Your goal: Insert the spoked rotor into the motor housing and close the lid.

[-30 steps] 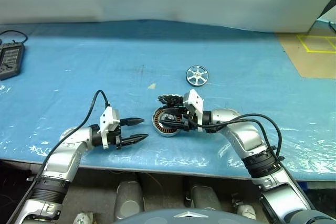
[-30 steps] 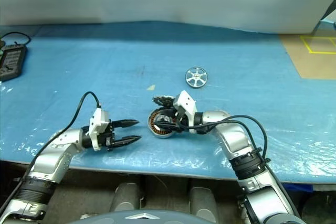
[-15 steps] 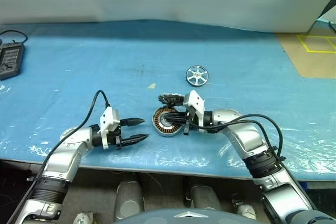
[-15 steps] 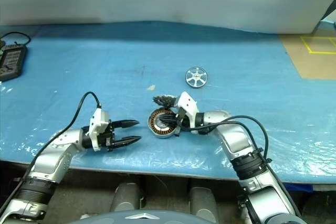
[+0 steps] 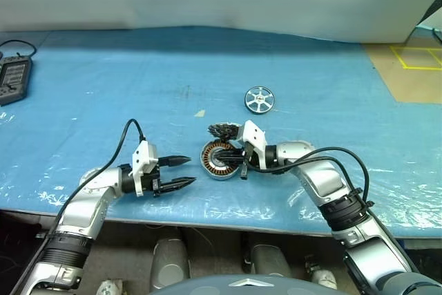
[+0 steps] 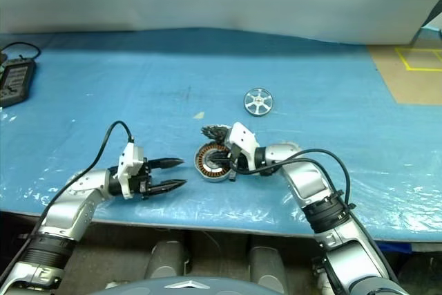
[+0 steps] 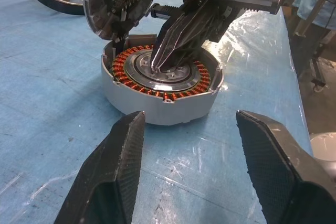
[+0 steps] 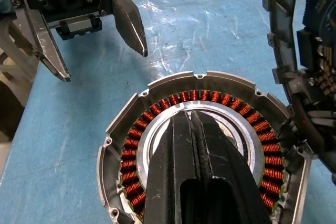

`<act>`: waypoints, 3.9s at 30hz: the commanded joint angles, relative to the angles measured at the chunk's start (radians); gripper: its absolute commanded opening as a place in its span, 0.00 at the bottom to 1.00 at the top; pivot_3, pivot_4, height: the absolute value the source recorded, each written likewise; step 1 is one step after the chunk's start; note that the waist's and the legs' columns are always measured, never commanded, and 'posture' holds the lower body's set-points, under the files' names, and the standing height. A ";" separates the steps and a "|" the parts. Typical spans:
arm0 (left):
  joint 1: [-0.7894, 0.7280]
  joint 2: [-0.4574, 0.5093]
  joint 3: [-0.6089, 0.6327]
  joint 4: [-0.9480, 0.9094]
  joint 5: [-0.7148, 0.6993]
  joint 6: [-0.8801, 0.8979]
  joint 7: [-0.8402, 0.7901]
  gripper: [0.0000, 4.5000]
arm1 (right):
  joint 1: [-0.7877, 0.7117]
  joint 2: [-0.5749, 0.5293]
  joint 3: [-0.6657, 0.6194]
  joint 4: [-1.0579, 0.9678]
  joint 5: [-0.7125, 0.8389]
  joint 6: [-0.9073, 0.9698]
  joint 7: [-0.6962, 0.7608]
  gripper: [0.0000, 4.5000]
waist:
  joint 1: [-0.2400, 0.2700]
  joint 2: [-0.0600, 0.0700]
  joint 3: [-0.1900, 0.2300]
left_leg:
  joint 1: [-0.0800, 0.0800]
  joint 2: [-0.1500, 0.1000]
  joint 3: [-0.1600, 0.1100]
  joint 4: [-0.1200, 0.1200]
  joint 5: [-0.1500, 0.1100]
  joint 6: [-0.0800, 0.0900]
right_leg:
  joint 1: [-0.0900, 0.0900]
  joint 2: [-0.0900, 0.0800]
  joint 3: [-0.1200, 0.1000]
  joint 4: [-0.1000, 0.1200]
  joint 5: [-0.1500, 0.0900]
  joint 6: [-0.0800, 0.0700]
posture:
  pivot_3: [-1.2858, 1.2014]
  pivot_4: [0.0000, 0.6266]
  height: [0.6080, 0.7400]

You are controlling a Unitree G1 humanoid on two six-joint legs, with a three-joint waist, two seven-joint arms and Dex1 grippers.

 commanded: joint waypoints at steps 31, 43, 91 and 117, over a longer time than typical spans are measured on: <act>-0.014 -0.022 0.006 0.017 0.004 -0.026 0.001 0.65 | -0.029 -0.122 -0.013 -0.126 -0.010 -0.028 0.060 0.00 | 0.000 -0.002 -0.004 | 0.001 0.000 0.000 0.000 0.000 0.000 | 0.001 0.000 0.000 0.000 0.000 0.000 | 0.52 0.24 1.00; -0.014 -0.023 0.008 0.022 0.008 -0.028 0.003 0.65 | -0.051 -0.090 0.029 -0.053 -0.045 -0.033 0.061 0.00 | 0.000 -0.002 -0.004 | 0.000 0.000 0.000 0.000 0.000 0.000 | 0.001 0.000 0.000 0.000 0.000 0.000 | 0.52 0.24 1.00; -0.016 -0.027 0.001 0.020 0.006 -0.025 0.010 0.65 | -0.069 -0.131 0.079 -0.016 -0.236 -0.230 0.050 0.00 | 0.000 -0.006 -0.021 | 0.007 -0.001 0.000 -0.004 -0.001 0.000 | 0.005 0.000 0.002 -0.001 -0.005 0.008 | 0.52 0.24 1.00; 0.006 -0.010 0.012 -0.076 -0.009 0.058 0.041 0.65 | -0.105 -0.074 0.030 -0.190 -0.002 0.050 0.117 0.00 | -0.001 -0.006 -0.021 | 0.001 0.002 0.000 -0.005 -0.002 -0.003 | -0.001 0.002 0.001 -0.001 -0.003 -0.002 | 0.52 0.24 1.00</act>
